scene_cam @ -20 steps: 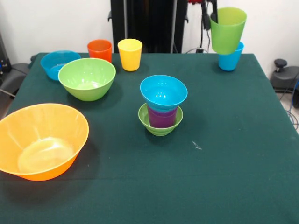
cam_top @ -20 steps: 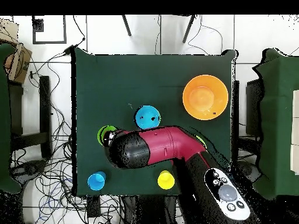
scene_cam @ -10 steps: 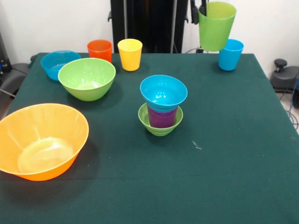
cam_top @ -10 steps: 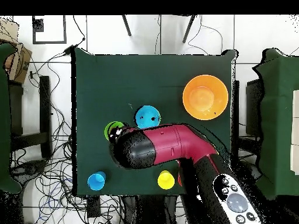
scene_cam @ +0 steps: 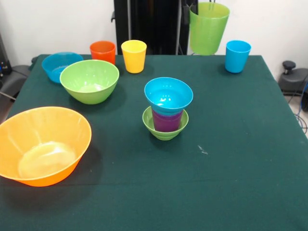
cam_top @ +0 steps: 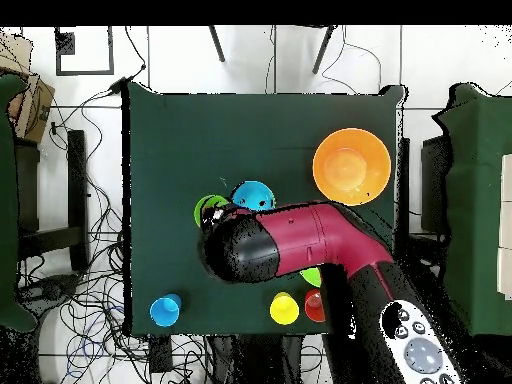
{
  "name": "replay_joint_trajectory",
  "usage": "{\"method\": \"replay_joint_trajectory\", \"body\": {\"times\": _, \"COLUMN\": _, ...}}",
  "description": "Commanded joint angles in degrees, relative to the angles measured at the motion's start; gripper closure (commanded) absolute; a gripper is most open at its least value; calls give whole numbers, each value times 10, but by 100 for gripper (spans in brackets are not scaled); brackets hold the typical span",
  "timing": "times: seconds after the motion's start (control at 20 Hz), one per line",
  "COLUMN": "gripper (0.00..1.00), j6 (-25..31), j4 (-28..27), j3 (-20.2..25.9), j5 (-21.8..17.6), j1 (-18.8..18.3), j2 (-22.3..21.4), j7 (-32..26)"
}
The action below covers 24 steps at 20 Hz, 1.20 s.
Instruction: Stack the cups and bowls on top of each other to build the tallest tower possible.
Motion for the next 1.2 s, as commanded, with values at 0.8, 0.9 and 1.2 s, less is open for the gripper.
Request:
{"method": "replay_joint_trajectory", "body": {"times": 0.8, "gripper": 100, "j6": 18, "j4": -63, "j3": -36, "j5": -112, "j1": 26, "j2": 81, "j7": -40}}
{"method": "replay_joint_trajectory", "body": {"times": 0.9, "gripper": 100, "j6": 10, "j4": -63, "j3": -37, "j5": -121, "j1": 25, "j2": 85, "j7": -43}}
{"method": "replay_joint_trajectory", "body": {"times": 1.2, "gripper": 100, "j6": 2, "j4": -67, "j3": -35, "j5": -133, "j1": 19, "j2": 96, "j7": -47}}
